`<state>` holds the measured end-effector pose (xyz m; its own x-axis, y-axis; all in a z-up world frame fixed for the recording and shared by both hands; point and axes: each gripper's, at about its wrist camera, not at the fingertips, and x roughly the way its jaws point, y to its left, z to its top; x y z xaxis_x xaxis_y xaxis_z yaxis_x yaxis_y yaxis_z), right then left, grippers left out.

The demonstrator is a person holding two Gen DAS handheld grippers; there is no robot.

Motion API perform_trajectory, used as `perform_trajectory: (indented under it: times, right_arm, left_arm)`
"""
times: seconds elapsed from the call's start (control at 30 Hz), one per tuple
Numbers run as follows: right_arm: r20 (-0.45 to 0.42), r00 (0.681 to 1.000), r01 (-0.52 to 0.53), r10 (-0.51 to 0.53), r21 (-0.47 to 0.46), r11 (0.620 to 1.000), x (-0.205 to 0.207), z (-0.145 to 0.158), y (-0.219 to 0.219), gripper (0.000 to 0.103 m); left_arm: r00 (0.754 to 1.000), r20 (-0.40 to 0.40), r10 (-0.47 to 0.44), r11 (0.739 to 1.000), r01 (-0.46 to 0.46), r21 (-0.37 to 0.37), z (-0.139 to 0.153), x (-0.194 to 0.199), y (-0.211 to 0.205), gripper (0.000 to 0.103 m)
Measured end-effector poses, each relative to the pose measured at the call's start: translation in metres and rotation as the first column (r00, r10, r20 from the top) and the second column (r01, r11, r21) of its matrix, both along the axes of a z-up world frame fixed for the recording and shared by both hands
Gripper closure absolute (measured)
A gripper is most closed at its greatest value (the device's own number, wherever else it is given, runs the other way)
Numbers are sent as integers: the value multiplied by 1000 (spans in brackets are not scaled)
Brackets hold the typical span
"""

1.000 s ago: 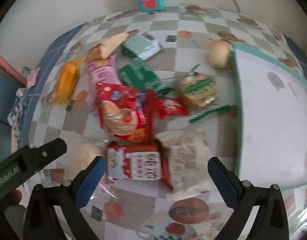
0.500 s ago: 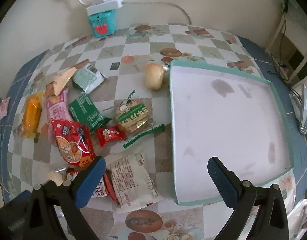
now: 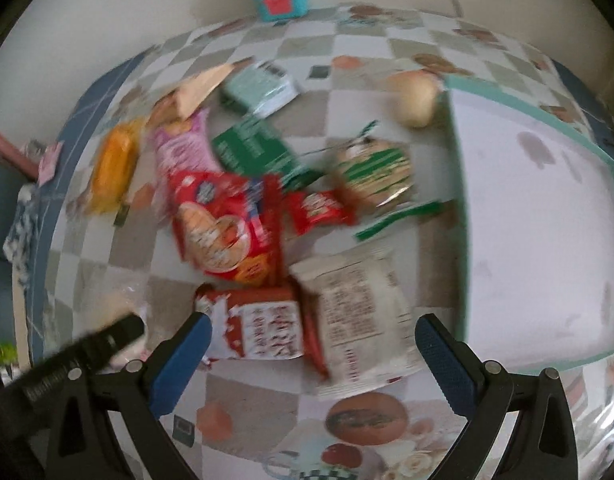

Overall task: Organize snacks
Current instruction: 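Reach the left tool to the bagged bun while the right tool reaches the milk biscuit pack, then close the left tool on the bagged bun while the right tool grasps the red-and-white milk biscuit pack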

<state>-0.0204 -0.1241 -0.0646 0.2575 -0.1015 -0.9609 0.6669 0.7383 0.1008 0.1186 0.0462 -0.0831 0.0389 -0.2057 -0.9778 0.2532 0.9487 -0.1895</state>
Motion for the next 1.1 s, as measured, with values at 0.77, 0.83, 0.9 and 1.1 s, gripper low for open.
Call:
perform_trajectory:
  times: [0.77,0.83,0.9,1.1]
  right_arm:
    - [19,996,-87,86,53,995,46,-17,45,11]
    - [15,997,-71,70,46,996,51,-20,42,11]
    - [2,998,-56,56,34,998,56,-23,40,11]
    - [-40,997,-73,71,-44,996,78,-33,43,14]
  left_arm:
    - [993,20,113,993,-113,-22,-2,20,54,32]
    - [993,22,112,994,-112,-22,-4,17,50,32]
    - [994,26,111,994,-110,-19,-5,16,48,32]
    - [994,38,100,995,-100,-8,-5,14,42,32]
